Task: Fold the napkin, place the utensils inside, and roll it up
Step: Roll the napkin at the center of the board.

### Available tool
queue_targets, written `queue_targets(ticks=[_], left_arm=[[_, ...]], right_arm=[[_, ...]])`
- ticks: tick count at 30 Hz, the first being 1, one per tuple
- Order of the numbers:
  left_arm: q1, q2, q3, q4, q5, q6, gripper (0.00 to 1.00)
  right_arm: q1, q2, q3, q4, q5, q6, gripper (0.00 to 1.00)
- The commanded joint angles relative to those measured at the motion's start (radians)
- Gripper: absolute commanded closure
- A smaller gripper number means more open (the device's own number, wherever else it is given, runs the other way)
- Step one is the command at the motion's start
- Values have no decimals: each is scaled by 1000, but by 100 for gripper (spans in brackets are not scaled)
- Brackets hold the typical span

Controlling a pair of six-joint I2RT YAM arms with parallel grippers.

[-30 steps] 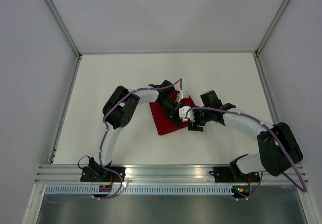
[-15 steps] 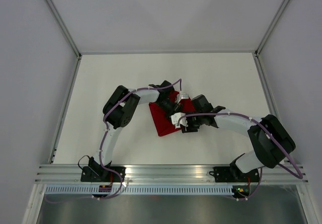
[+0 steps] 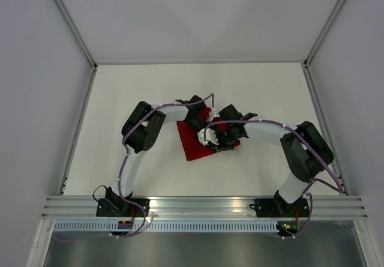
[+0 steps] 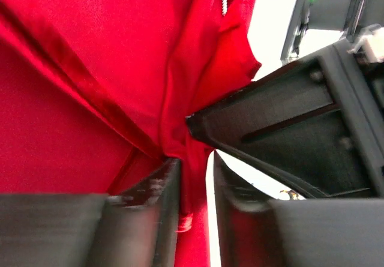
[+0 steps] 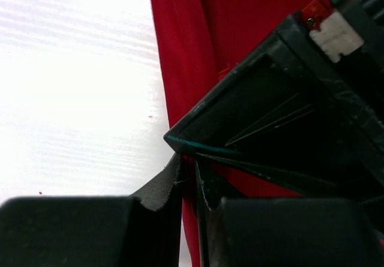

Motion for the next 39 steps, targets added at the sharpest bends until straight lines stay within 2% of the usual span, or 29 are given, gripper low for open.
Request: queue_targets(ticks=[1,3,9,20,25,29,32,33,35,37,38,39], left_arm=[[12,-9,-33,23,-206,-7,61],[17,-46,-38,48,-215,-26,54],[41,-124,-45,103,-289,-95,48],[132,-338,-160,270,-499,-279,45],[164,-460,-286,379,-650,-359,44],[160,-630,-410,494,-761,-363,45],[135,-730,-533,612,-840,-359,45],[121,-788,-580,646,-919,-348,45],[57,-828,-622,703,-1032,-293,43],[-78,-858,-666,741,-1189,-177,43],[-78,-858,-679,760,-1244,-176,42],[-157,-861,-691,782,-1293,-106,41]], right_arm=[[-17,77,119,-133,-72,-30,85],[-25,130,178,-199,-85,-44,86],[-62,253,325,-380,-144,-86,89],[-140,506,580,-663,-220,-165,90],[-178,595,709,-784,-259,-192,90],[-200,692,805,-881,-275,-218,91],[-212,739,865,-930,-281,-227,91],[-214,747,882,-937,-281,-227,91],[-221,767,894,-949,-283,-225,91],[-228,782,923,-963,-284,-209,91],[-228,786,928,-963,-286,-208,91],[-229,792,931,-964,-284,-204,91]])
